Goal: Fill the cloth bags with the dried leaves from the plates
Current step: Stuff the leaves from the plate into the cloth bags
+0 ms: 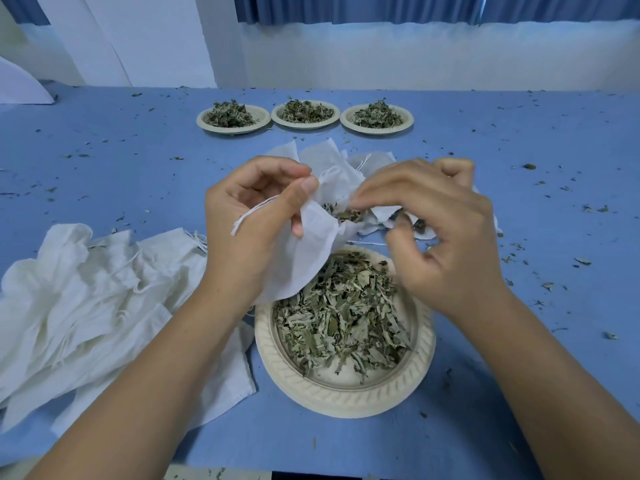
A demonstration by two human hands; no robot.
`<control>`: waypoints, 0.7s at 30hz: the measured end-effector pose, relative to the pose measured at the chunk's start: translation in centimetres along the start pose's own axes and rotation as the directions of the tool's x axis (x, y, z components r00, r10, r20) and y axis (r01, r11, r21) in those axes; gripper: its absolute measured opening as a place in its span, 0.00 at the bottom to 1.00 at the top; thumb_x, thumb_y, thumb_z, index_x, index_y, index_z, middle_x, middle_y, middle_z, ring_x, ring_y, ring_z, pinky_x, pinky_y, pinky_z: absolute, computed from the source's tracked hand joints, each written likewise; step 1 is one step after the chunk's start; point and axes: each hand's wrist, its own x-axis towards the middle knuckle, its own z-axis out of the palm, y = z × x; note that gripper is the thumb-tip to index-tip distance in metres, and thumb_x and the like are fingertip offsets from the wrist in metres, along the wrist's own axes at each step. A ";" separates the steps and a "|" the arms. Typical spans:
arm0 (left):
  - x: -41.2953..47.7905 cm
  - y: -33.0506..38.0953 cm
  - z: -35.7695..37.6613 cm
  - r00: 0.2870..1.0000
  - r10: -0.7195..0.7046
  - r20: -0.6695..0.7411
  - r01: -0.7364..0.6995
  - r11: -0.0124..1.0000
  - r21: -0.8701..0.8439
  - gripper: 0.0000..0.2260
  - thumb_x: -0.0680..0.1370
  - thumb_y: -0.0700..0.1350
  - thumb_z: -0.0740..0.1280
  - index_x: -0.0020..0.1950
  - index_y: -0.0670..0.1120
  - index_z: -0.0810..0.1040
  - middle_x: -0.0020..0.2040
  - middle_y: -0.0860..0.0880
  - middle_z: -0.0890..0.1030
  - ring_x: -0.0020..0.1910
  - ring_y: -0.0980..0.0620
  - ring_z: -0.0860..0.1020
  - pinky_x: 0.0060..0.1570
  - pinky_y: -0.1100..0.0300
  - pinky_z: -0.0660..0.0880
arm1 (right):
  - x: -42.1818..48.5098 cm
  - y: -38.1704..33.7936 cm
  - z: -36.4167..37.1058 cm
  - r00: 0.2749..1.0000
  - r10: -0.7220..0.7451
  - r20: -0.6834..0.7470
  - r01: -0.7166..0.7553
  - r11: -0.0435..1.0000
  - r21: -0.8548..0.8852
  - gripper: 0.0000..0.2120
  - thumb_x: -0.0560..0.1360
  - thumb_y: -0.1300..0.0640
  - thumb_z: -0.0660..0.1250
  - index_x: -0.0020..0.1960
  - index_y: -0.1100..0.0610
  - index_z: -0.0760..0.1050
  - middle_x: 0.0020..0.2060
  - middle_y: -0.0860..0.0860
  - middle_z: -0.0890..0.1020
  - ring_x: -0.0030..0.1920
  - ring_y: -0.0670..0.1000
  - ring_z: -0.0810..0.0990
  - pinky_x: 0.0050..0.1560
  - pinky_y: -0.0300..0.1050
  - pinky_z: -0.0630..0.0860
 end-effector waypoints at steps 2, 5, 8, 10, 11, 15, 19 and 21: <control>0.0 -0.1 0.0 1.000 -0.010 -0.005 0.010 0.999 -0.032 0.08 0.70 0.39 0.74 0.38 0.53 0.84 0.34 0.56 0.81 0.22 0.60 0.71 0.28 0.69 0.70 | 0.0 -0.4 0.4 0.997 -0.036 0.075 0.042 0.996 -0.079 0.08 0.70 0.64 0.64 0.42 0.58 0.81 0.41 0.47 0.83 0.49 0.51 0.79 0.53 0.48 0.59; -0.1 -0.2 0.1 0.999 -0.001 0.039 0.000 1.000 0.012 0.06 0.70 0.42 0.74 0.39 0.54 0.84 0.35 0.56 0.81 0.24 0.60 0.72 0.30 0.69 0.71 | -0.2 -0.8 1.4 0.981 -0.088 0.174 0.119 0.978 -0.174 0.03 0.72 0.58 0.70 0.40 0.55 0.81 0.42 0.43 0.83 0.53 0.54 0.78 0.52 0.49 0.56; -0.1 0.0 0.0 0.999 0.024 0.046 -0.027 0.998 0.062 0.06 0.71 0.42 0.74 0.40 0.54 0.84 0.34 0.56 0.81 0.24 0.59 0.73 0.31 0.68 0.71 | -0.1 -1.0 1.2 0.991 -0.086 0.103 0.103 0.980 -0.172 0.03 0.72 0.57 0.72 0.39 0.53 0.82 0.45 0.41 0.83 0.57 0.53 0.77 0.54 0.49 0.55; 0.0 0.1 -0.2 0.998 0.034 0.044 -0.038 0.996 0.084 0.06 0.71 0.42 0.74 0.40 0.54 0.84 0.35 0.55 0.81 0.25 0.57 0.73 0.30 0.67 0.71 | 0.2 -1.0 0.7 0.997 -0.068 0.027 0.072 0.981 -0.179 0.04 0.72 0.54 0.73 0.40 0.53 0.81 0.48 0.42 0.83 0.59 0.51 0.75 0.56 0.51 0.56; 0.1 0.1 -0.3 0.999 0.035 0.038 -0.038 0.996 0.086 0.06 0.71 0.42 0.74 0.40 0.54 0.84 0.35 0.55 0.81 0.25 0.57 0.73 0.29 0.66 0.71 | 0.2 -1.0 0.5 0.999 -0.055 0.000 0.054 0.978 -0.201 0.05 0.71 0.52 0.74 0.40 0.53 0.80 0.47 0.43 0.82 0.59 0.51 0.74 0.57 0.51 0.56; 0.1 0.2 -0.2 0.999 0.034 0.036 -0.036 0.997 0.061 0.06 0.71 0.42 0.74 0.39 0.54 0.84 0.35 0.56 0.81 0.23 0.60 0.72 0.28 0.69 0.70 | 0.0 -0.9 0.7 0.995 -0.022 0.098 0.050 0.956 -0.289 0.05 0.72 0.55 0.71 0.39 0.54 0.77 0.41 0.43 0.82 0.61 0.52 0.74 0.60 0.48 0.53; -0.3 0.0 0.1 0.989 0.047 0.138 -0.062 0.992 0.109 0.09 0.72 0.38 0.73 0.40 0.54 0.83 0.33 0.55 0.80 0.23 0.59 0.73 0.29 0.68 0.71 | -0.3 -1.4 1.6 0.984 -0.014 0.175 0.047 0.981 -0.186 0.02 0.71 0.61 0.66 0.42 0.58 0.77 0.50 0.53 0.83 0.64 0.51 0.69 0.63 0.48 0.53; -0.4 0.0 0.1 0.984 0.074 0.165 -0.105 0.977 0.188 0.11 0.73 0.35 0.72 0.41 0.53 0.82 0.35 0.54 0.81 0.27 0.58 0.75 0.31 0.67 0.72 | -0.4 -1.6 1.7 0.970 0.039 0.238 -0.005 0.990 -0.142 0.06 0.73 0.58 0.62 0.44 0.58 0.77 0.54 0.55 0.82 0.67 0.50 0.66 0.67 0.50 0.51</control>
